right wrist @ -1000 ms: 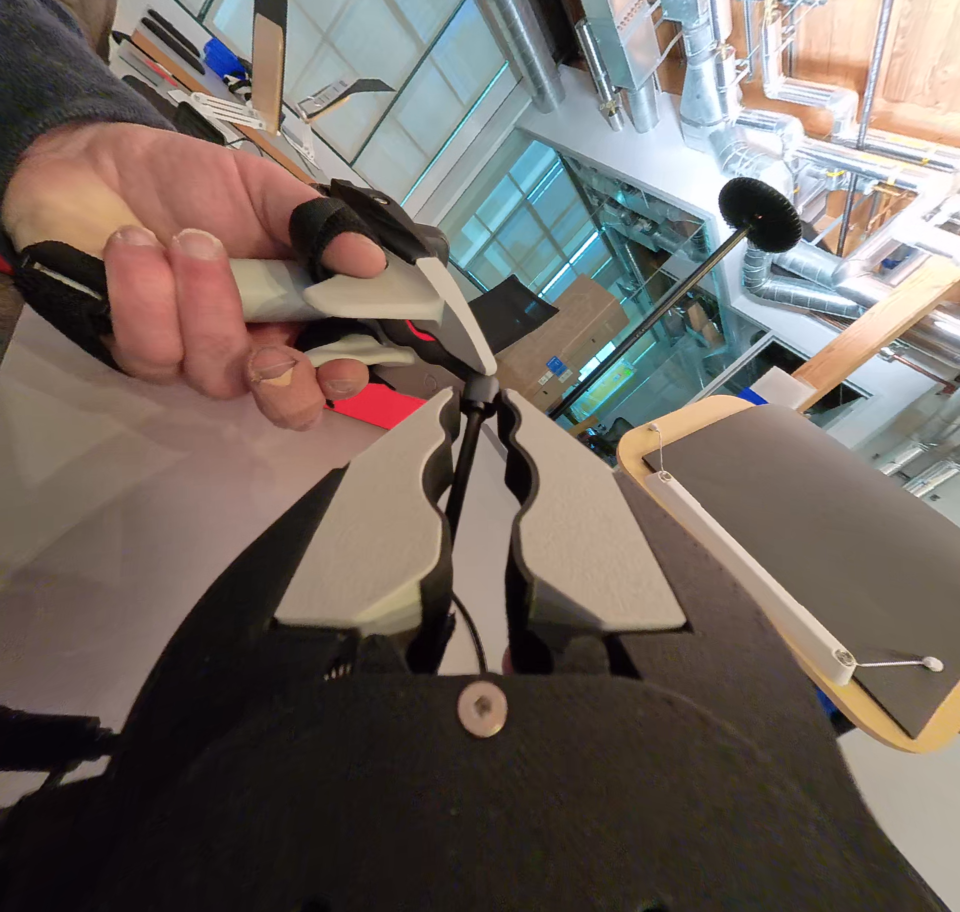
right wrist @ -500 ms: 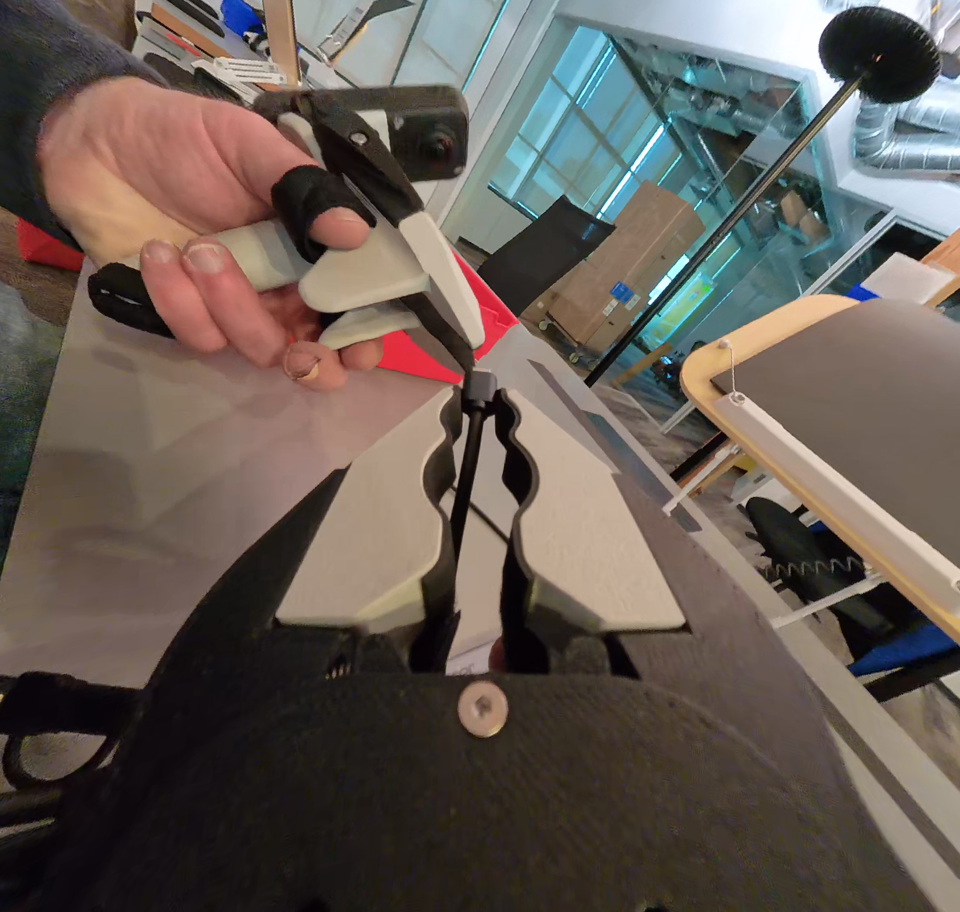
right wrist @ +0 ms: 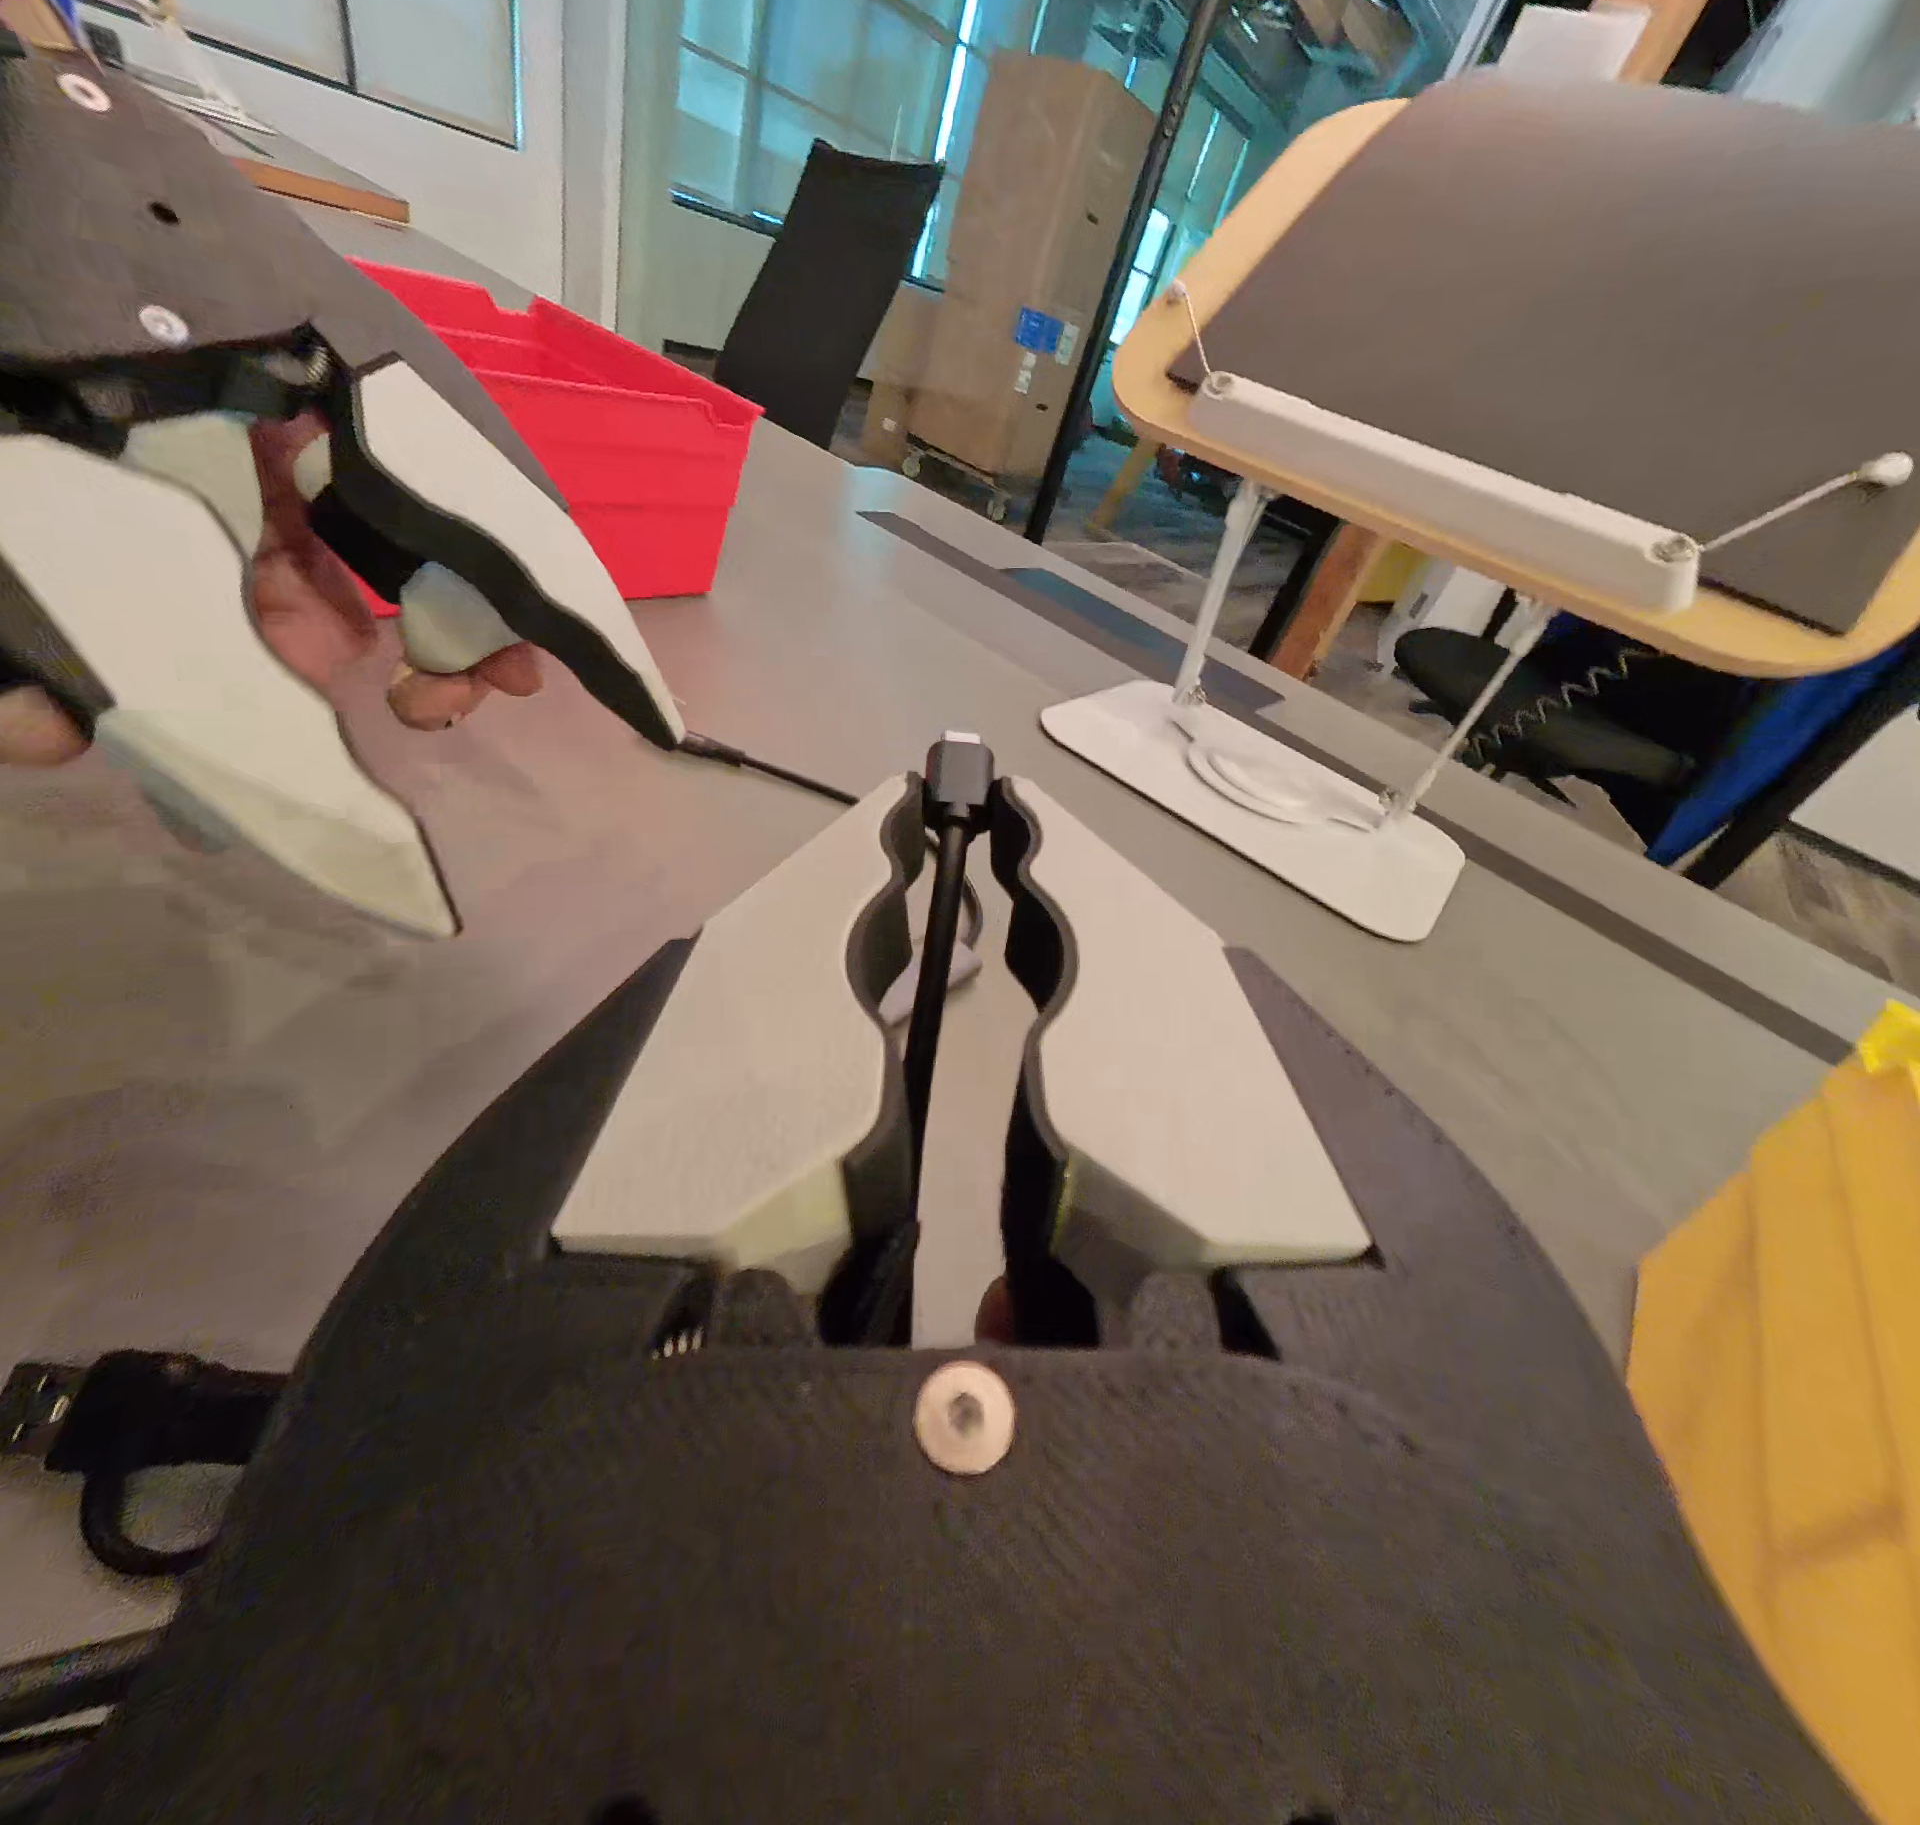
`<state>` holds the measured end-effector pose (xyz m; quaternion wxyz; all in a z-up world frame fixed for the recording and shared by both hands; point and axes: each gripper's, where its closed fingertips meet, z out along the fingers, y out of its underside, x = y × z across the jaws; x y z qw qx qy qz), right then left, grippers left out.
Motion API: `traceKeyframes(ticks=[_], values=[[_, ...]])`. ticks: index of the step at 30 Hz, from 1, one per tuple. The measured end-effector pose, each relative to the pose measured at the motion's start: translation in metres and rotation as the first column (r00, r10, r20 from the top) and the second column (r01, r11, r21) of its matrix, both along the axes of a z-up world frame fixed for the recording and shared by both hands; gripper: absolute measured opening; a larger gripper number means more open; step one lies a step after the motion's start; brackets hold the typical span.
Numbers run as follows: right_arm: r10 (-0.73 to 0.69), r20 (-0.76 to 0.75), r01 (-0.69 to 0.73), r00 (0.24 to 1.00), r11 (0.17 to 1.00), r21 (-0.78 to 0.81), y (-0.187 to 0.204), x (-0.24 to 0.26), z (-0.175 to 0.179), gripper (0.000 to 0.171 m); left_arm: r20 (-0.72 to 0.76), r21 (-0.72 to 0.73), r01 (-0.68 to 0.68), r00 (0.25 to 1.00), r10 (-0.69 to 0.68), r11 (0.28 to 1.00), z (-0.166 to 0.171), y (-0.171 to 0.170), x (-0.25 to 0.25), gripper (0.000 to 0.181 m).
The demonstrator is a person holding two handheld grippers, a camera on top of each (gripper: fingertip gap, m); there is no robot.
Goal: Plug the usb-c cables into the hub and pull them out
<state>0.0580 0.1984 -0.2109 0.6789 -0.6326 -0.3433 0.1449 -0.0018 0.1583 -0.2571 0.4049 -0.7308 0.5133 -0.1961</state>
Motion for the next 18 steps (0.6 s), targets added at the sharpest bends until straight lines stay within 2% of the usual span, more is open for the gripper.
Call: traceKeyframes(ticks=[3, 6, 13, 18], values=[[-0.017, -0.016, 0.017, 1.0, 1.0, -0.019, 0.002, 0.009, -0.003, 0.009, -0.132, 0.088, 0.058, 0.99, -0.046, 0.994, -0.014, 0.009, 0.009, 0.086], [-0.018, -0.026, 0.017, 0.999, 0.999, -0.032, 0.003, 0.012, -0.003, 0.009, -0.199, 0.02, 0.086, 0.977, -0.08, 0.996, -0.029, 0.017, 0.018, 0.107], [-0.016, -0.06, 0.012, 0.998, 0.998, -0.058, 0.006, 0.015, -0.003, 0.009, -0.287, -0.038, 0.146, 0.946, -0.151, 0.989, -0.048, 0.041, 0.034, 0.121], [-0.017, -0.071, 0.013, 0.997, 0.998, -0.066, 0.008, 0.017, -0.003, 0.009, -0.326, -0.02, 0.229, 0.919, -0.223, 0.973, -0.049, 0.041, 0.048, 0.126]])
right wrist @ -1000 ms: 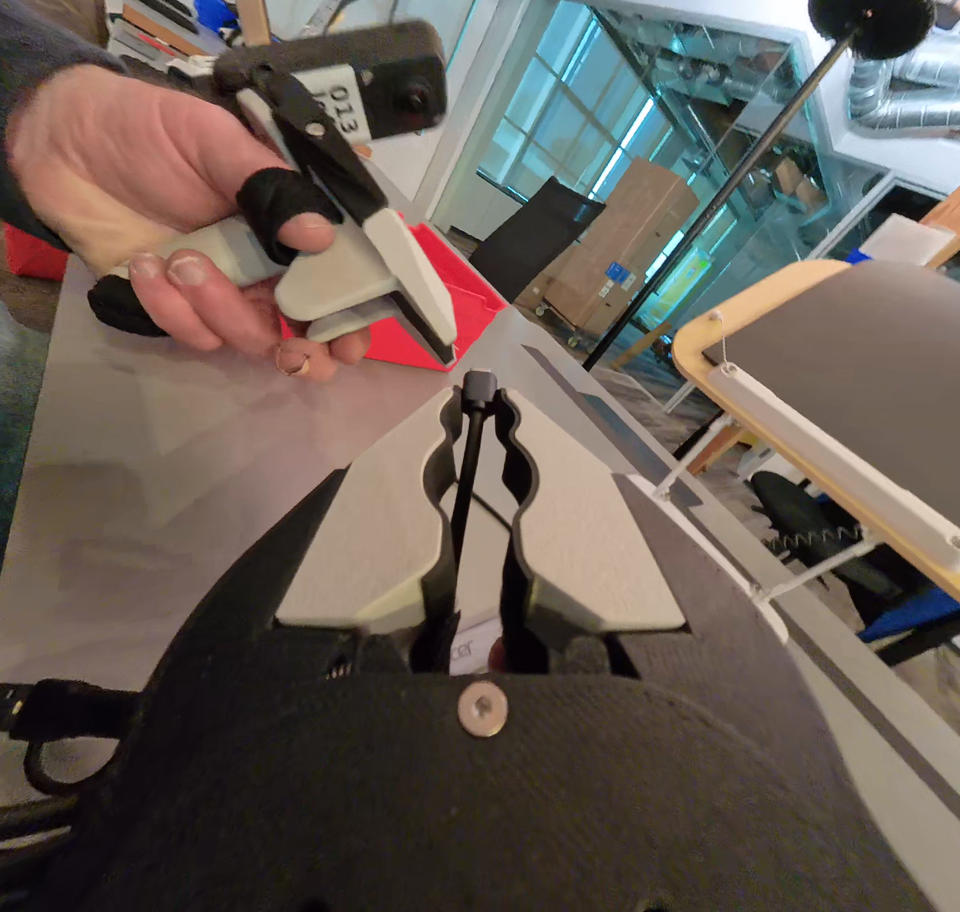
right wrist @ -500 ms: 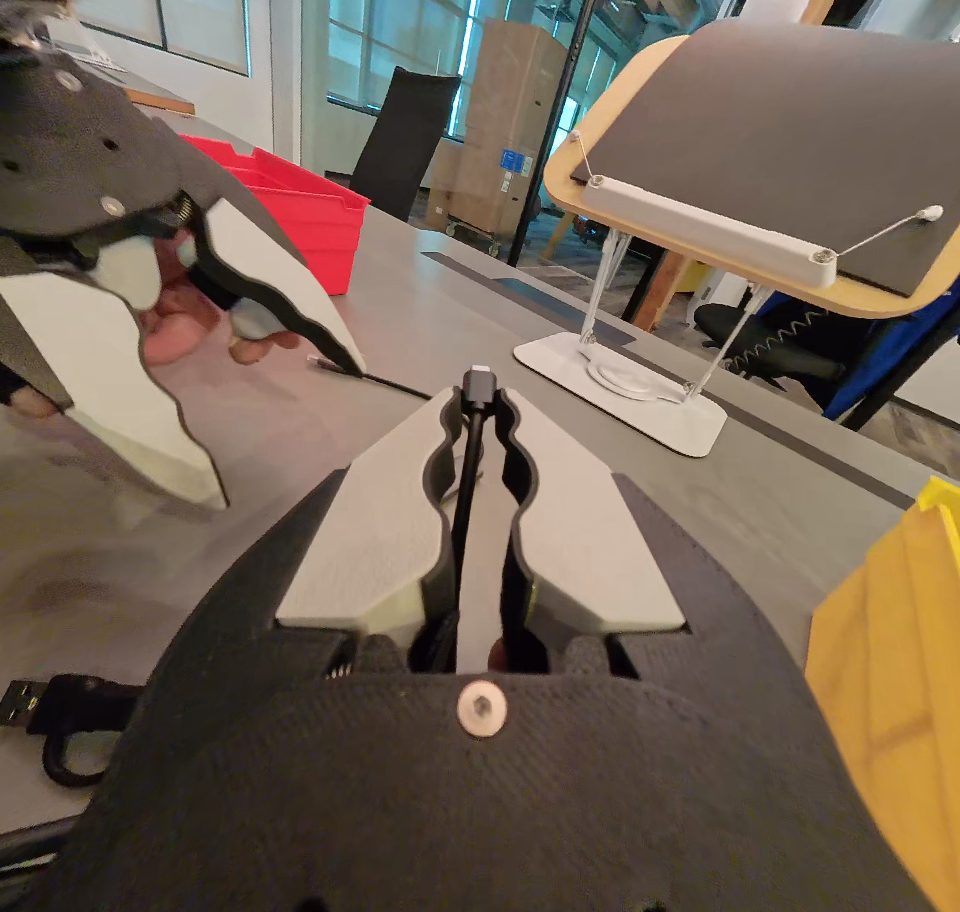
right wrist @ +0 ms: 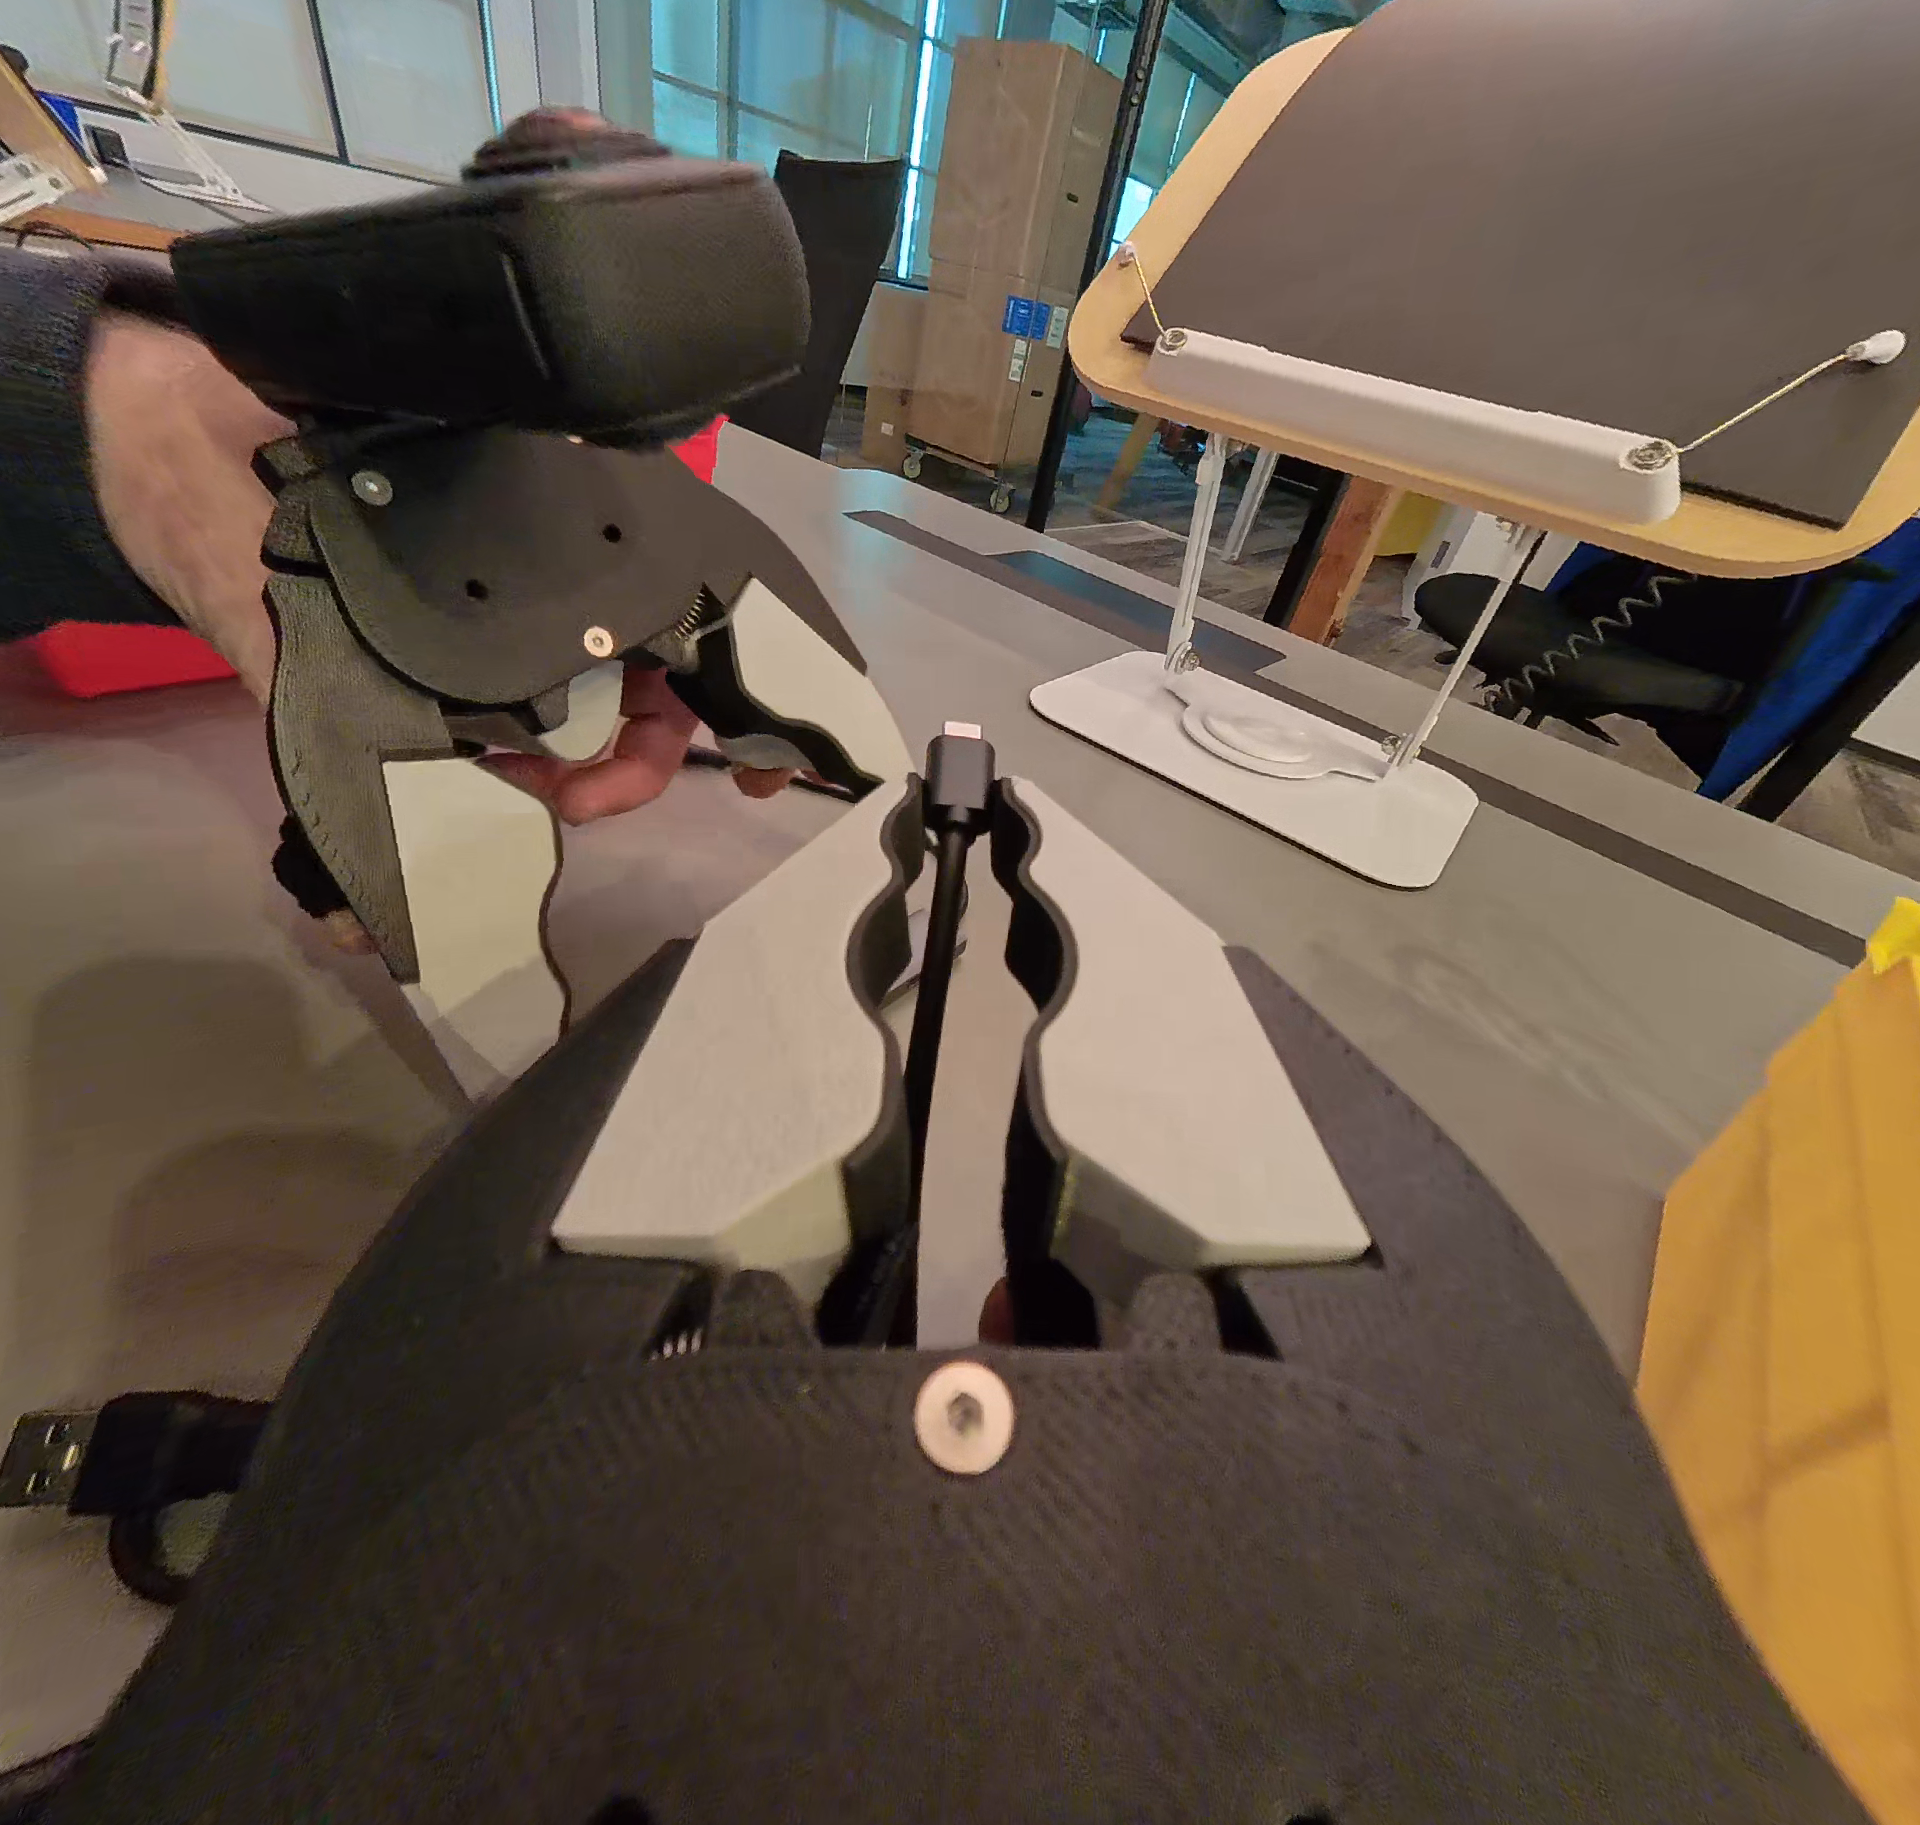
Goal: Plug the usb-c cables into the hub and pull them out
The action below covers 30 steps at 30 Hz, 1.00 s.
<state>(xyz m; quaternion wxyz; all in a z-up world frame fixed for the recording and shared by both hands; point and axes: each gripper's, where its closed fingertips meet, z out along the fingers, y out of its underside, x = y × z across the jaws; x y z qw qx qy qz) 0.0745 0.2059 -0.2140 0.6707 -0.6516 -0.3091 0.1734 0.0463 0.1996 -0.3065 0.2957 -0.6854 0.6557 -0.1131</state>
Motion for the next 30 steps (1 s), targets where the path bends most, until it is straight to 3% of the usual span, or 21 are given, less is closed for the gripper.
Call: traceKeyframes(ticks=[7, 11, 16, 18, 21, 30], values=[[0.006, -0.013, -0.006, 1.0, 1.0, -0.016, 0.001, 0.001, -0.001, 0.009, -0.083, -0.048, 0.072, 0.994, -0.076, 0.996, -0.012, 0.005, 0.001, 0.133], [0.012, -0.009, -0.012, 1.0, 1.0, -0.021, 0.001, 0.0, -0.002, 0.009, -0.072, -0.15, 0.111, 0.99, -0.122, 0.982, -0.018, -0.001, 0.002, 0.121], [0.014, -0.018, -0.014, 1.0, 1.0, -0.023, 0.002, 0.001, -0.001, 0.009, -0.013, -0.158, 0.13, 0.991, -0.134, 0.979, -0.018, 0.002, 0.005, 0.117], [0.014, -0.018, -0.015, 1.0, 1.0, -0.023, 0.002, 0.001, -0.001, 0.009, -0.03, -0.157, 0.124, 0.991, -0.131, 0.98, -0.018, 0.003, 0.004, 0.119], [0.014, -0.02, -0.015, 1.0, 1.0, -0.023, 0.002, 0.001, -0.001, 0.009, -0.067, -0.133, 0.103, 0.991, -0.113, 0.986, -0.019, 0.011, 0.003, 0.137], [0.012, -0.044, -0.014, 0.999, 1.0, -0.028, 0.002, 0.003, 0.0, 0.009, -0.142, -0.247, 0.15, 0.972, -0.189, 0.957, -0.027, 0.011, 0.004, 0.133]])
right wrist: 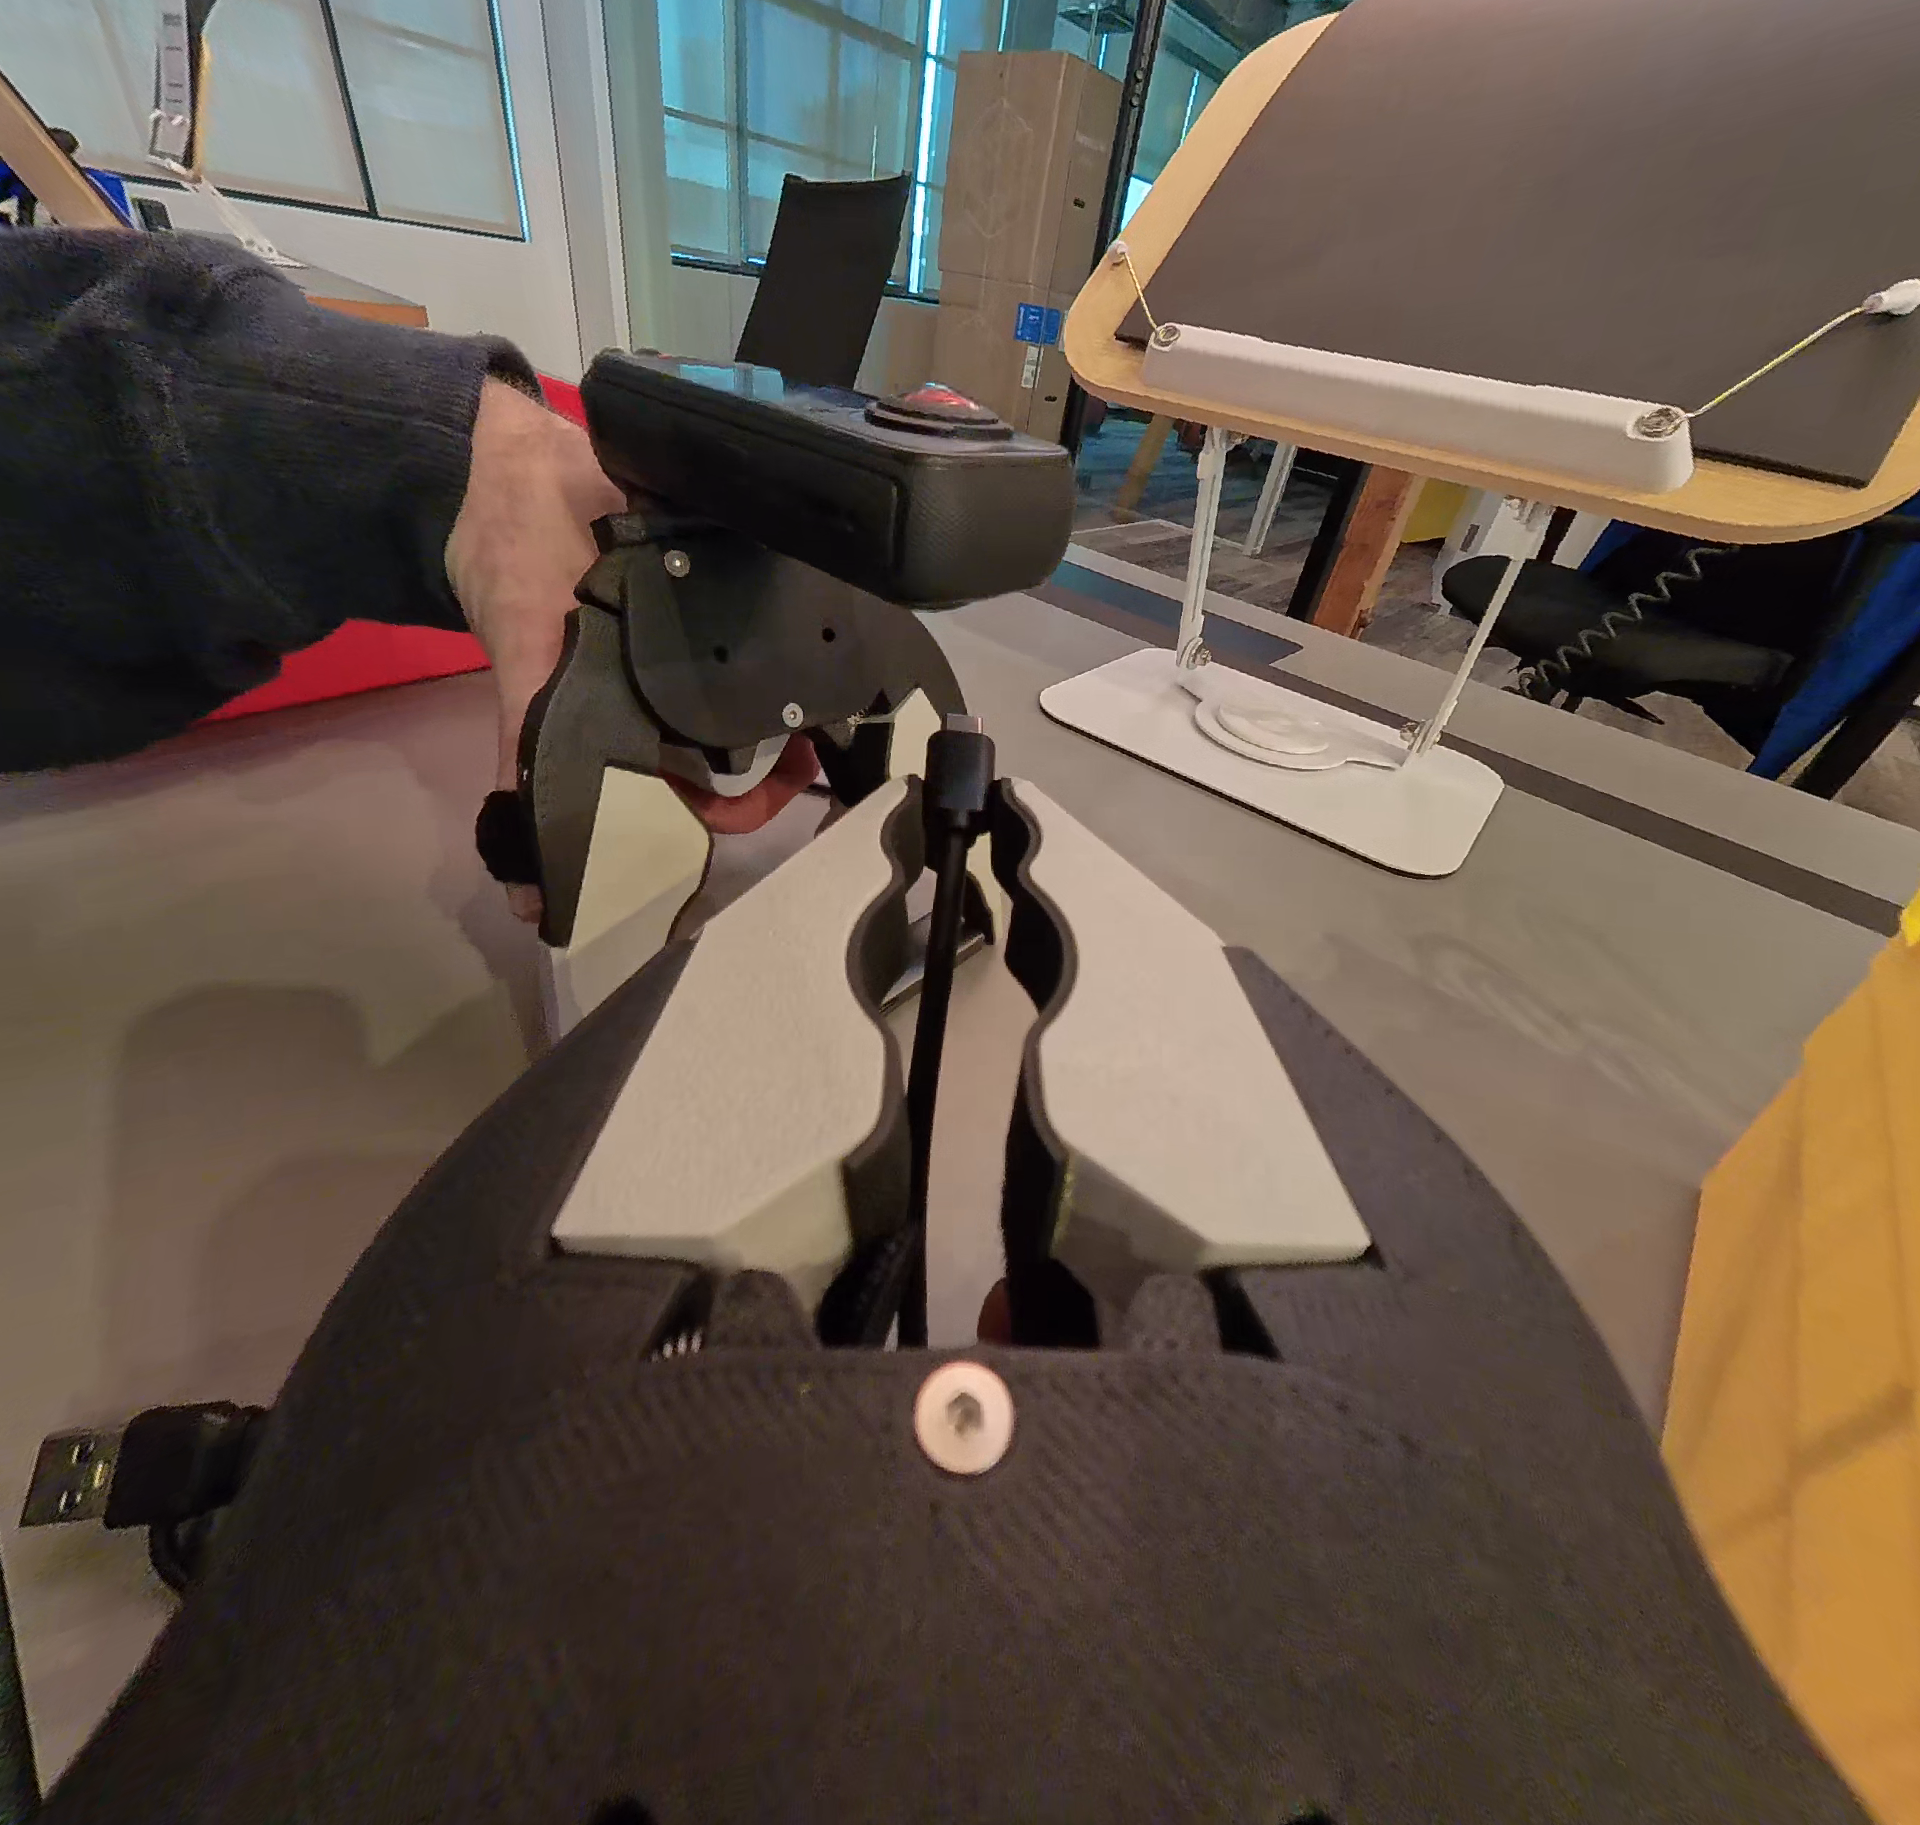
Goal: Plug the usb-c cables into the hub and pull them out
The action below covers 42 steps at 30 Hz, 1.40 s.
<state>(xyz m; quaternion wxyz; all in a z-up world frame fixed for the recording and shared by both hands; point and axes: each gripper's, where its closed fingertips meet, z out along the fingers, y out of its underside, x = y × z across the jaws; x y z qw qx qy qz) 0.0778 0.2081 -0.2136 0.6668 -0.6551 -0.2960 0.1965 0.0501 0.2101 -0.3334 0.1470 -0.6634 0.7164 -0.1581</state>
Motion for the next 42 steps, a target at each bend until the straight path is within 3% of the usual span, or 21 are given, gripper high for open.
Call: traceKeyframes(ticks=[11, 22, 29, 42], values=[[0.02, -0.016, -0.02, 1.0, 1.0, -0.009, -0.002, 0.0, 0.001, 0.009, 0.02, 0.001, -0.006, 1.0, 0.006, 1.0, 0.004, -0.009, -0.015, 0.131], [0.259, 0.118, -0.248, 0.959, 0.964, -0.095, -0.019, -0.039, -0.021, 0.009, 0.157, -0.008, 0.021, 0.987, -0.019, 1.0, 0.062, -0.027, -0.043, 0.131], [0.409, 0.15, -0.384, 0.9, 0.908, -0.167, -0.026, -0.068, -0.032, 0.009, 0.099, 0.022, 0.068, 0.993, -0.07, 0.997, 0.072, -0.036, -0.056, 0.131], [0.514, 0.151, -0.476, 0.844, 0.849, -0.229, -0.029, -0.08, -0.039, 0.009, 0.024, 0.005, 0.165, 0.986, -0.165, 0.986, 0.068, -0.043, -0.063, 0.131]])
